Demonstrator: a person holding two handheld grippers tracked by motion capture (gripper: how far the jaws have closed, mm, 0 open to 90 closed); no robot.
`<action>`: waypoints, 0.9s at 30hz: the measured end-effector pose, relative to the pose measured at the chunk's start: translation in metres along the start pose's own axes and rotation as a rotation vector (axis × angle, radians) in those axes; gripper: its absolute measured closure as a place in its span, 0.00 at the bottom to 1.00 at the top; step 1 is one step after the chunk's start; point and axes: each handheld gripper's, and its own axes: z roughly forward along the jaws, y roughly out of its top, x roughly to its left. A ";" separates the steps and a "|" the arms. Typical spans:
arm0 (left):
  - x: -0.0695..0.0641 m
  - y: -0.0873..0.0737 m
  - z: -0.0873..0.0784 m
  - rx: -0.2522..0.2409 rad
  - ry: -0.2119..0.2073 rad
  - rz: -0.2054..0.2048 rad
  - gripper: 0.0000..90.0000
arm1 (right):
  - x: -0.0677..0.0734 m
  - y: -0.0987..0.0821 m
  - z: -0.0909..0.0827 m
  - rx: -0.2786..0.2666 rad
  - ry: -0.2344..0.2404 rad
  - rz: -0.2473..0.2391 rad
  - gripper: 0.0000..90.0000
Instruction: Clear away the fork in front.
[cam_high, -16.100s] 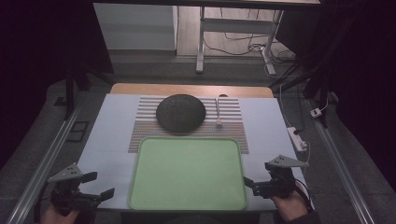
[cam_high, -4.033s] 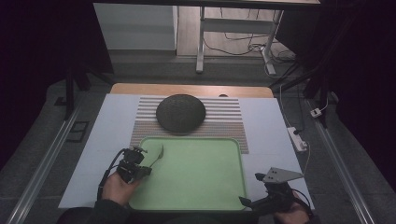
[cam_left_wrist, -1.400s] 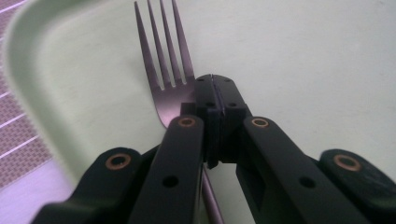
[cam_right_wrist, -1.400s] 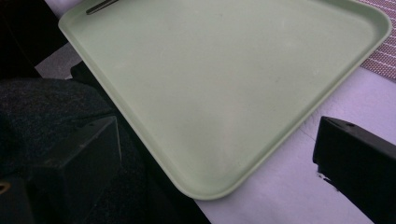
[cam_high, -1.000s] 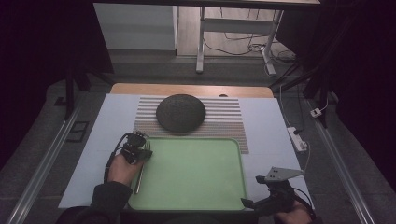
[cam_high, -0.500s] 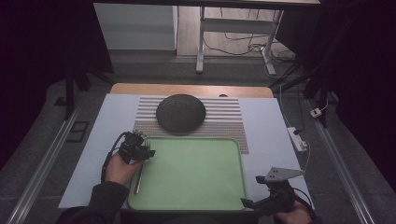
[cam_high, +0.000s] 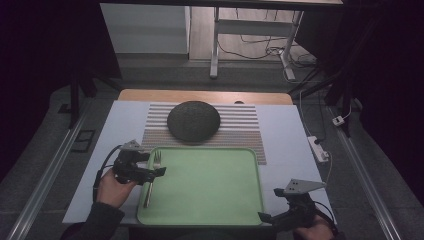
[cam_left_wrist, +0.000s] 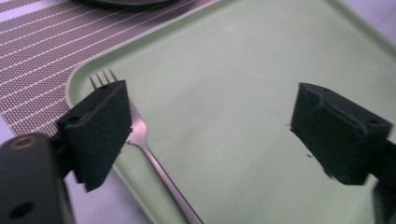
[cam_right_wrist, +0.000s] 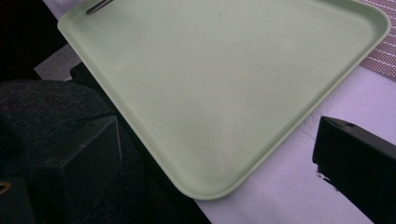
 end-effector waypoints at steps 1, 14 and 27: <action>-0.001 -0.003 -0.005 -0.013 -0.009 0.000 0.10 | 0.000 0.000 0.000 0.000 -0.001 0.002 0.01; -0.005 -0.059 -0.061 -0.082 -0.022 -0.048 0.00 | -0.002 0.000 -0.001 -0.008 0.005 0.025 0.01; -0.002 -0.088 -0.078 -0.030 0.006 -0.113 0.00 | -0.002 0.001 0.001 0.004 0.001 0.036 0.01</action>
